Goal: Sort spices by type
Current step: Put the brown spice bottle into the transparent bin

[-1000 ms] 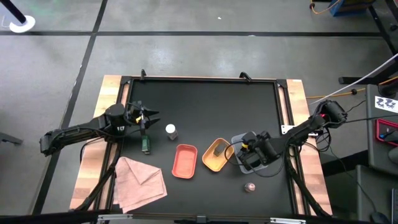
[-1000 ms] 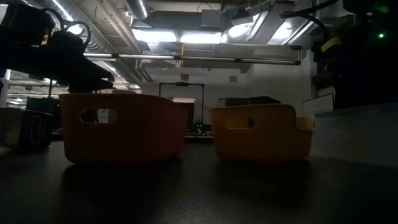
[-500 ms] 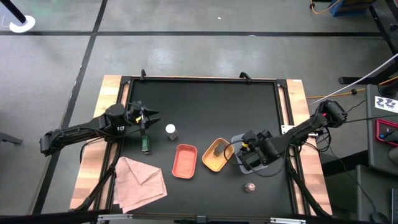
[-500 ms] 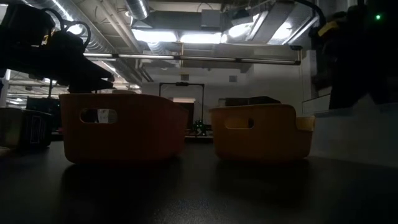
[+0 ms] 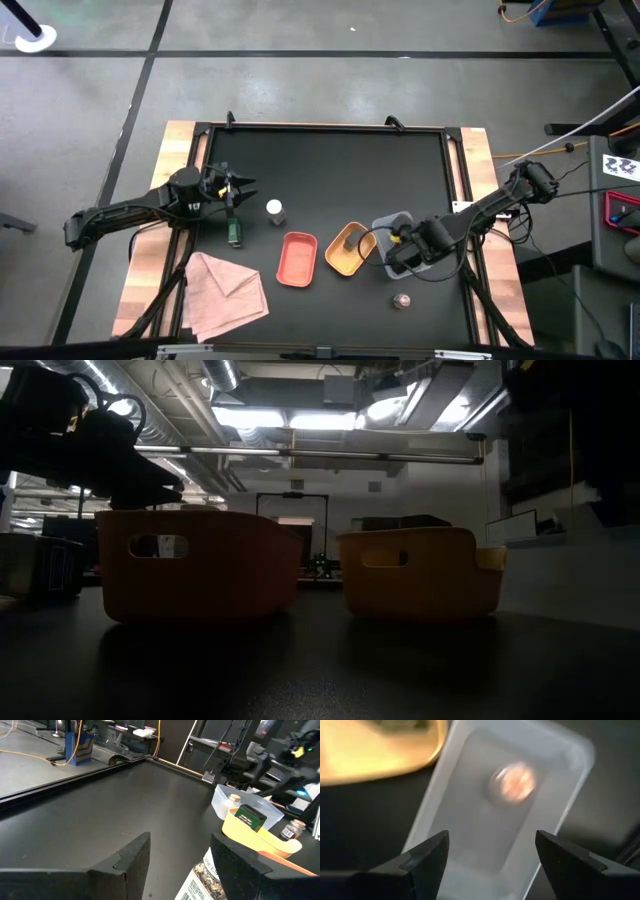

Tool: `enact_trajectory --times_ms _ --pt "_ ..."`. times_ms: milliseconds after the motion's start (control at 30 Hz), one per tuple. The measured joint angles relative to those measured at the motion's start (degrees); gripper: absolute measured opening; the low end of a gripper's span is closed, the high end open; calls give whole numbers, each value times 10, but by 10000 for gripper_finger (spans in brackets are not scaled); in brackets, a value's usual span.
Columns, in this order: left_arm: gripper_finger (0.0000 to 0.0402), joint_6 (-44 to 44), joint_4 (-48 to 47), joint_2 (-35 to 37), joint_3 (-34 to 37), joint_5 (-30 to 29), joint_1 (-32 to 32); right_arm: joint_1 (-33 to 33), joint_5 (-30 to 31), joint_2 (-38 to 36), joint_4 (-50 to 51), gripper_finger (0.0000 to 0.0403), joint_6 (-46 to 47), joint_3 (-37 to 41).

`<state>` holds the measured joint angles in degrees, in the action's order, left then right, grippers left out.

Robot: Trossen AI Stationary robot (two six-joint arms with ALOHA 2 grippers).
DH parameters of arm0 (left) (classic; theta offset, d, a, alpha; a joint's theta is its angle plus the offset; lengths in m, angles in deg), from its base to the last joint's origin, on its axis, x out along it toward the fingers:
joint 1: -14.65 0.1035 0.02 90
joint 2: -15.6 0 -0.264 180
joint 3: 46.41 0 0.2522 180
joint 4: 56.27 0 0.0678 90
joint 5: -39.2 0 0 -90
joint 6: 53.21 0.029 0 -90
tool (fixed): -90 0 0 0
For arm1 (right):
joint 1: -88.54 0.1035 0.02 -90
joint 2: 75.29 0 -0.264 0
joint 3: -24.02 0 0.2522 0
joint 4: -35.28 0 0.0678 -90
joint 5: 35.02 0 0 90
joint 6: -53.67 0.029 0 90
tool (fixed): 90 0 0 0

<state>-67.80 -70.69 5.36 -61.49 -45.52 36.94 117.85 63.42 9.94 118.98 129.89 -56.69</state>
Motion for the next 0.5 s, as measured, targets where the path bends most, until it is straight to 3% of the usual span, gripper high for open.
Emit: enact_trajectory --times_ms 167,500 --pt "196 0 0 0 0 0 0 30 -91 0 -64 296 -10 -20" --pt "196 0 0 0 0 0 0 117 -93 30 -110 296 174 -21"
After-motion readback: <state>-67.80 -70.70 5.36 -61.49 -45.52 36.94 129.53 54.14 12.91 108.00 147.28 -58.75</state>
